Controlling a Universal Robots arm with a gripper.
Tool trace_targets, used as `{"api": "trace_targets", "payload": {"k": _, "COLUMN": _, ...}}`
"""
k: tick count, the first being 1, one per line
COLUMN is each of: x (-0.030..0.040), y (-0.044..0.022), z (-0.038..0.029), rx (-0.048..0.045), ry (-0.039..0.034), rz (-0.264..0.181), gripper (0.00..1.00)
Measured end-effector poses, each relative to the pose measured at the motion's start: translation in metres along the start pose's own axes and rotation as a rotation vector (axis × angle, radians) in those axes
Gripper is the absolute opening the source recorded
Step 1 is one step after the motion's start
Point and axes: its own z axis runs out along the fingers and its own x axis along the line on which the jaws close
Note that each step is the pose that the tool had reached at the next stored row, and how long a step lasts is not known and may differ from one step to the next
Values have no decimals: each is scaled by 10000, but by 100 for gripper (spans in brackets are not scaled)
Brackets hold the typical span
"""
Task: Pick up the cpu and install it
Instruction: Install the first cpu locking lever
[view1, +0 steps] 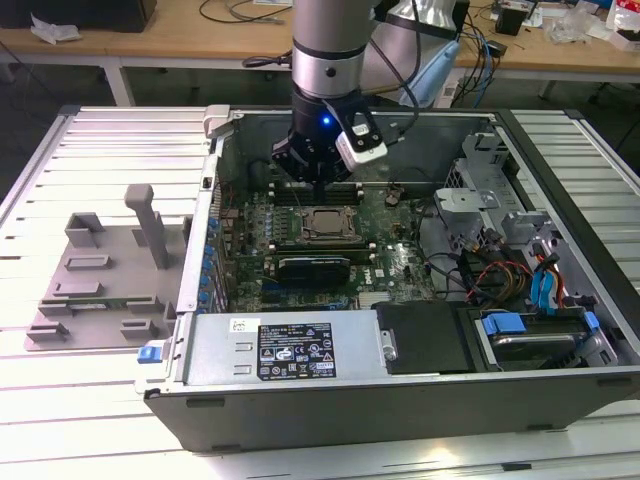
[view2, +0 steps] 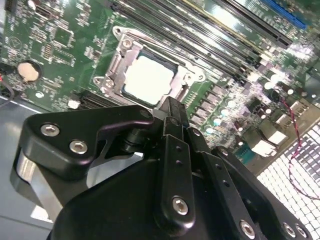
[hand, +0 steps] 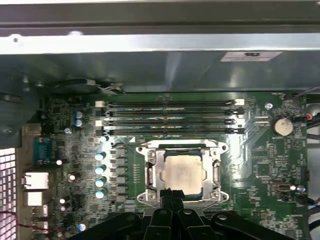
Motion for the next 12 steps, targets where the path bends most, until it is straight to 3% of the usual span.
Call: {"api": "trace_targets", "payload": {"k": 12, "x": 423, "y": -8, "z": -1, "rx": -2, "ry": -48, "rz": 1, "gripper": 11}}
